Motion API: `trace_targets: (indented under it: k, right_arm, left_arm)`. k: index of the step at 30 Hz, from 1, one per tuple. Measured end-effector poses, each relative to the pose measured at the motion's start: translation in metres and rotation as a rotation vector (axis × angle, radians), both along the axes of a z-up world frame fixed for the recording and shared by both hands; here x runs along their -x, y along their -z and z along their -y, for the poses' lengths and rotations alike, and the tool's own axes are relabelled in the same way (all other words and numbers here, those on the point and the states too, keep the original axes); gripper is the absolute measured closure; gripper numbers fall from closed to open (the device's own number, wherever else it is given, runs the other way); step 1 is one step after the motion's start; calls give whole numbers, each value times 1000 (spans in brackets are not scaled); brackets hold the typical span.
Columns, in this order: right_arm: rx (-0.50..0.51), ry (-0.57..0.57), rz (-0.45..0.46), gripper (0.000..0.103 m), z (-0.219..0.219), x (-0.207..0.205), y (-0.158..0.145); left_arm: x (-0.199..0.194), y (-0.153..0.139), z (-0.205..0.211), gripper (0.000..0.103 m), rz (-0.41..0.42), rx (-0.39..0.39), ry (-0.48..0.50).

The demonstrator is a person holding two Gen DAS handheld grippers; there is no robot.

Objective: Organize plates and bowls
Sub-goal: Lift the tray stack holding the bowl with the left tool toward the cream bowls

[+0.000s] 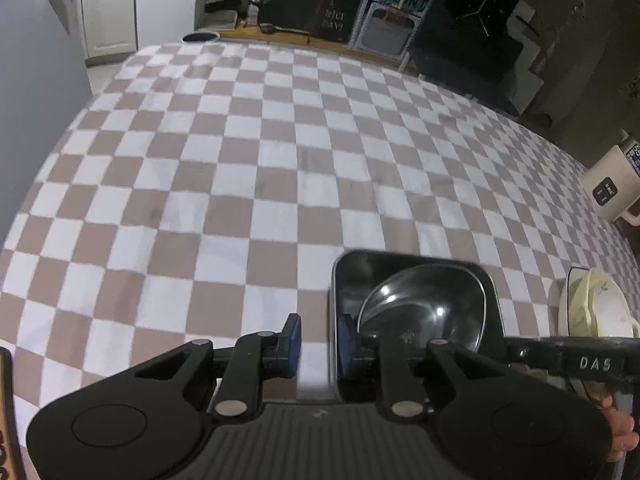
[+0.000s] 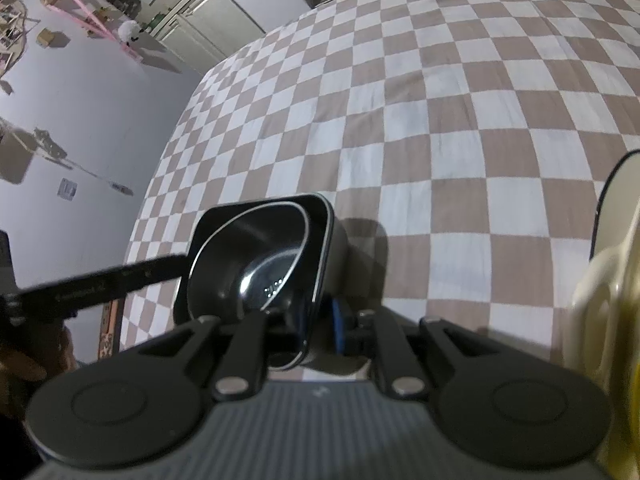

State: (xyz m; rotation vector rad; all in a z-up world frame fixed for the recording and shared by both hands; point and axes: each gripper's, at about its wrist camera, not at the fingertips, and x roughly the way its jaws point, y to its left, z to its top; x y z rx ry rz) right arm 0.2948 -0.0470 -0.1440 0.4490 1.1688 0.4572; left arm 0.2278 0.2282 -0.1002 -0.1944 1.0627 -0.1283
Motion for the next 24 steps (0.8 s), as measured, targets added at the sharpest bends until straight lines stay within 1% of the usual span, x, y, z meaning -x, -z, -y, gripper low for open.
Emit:
trace_targets:
  k: [5,8,10,13,15,18,19,22,24]
  right_arm:
    - [-31,53,-11,87,4,2,3]
    - [-56,86,-17,87,6,2,6]
    - [-68,95,-16,87,7,3,7]
    - [-102,127,-37,87,11,1,10]
    - [-105,130,-37,88,11,0,10]
    - [-72,101,-8,89,6,0,6]
    - [-60,93,4,89,4,0,5]
    - [-46,92,28,90,1,3,3]
    - [-38,84,44,91,0,4,1]
  left_arm:
    - [-2,5,4,81,-16,-17,19]
    - [-4,8,2,81,-20,-5,19]
    - [-4,10,-1,84,-18,25,18]
    - [-4,15,-10,89,-28,108,-6]
    - [-3,16,-13,91,-23,147,-15]
    - [-1,17,-13,93,-6,165,-14]
    - [0,17,-14,96,-3,177,-14]
    - [1,19,-17,96,1,198,-26]
    - [2,18,-16,96,4,193,-35]
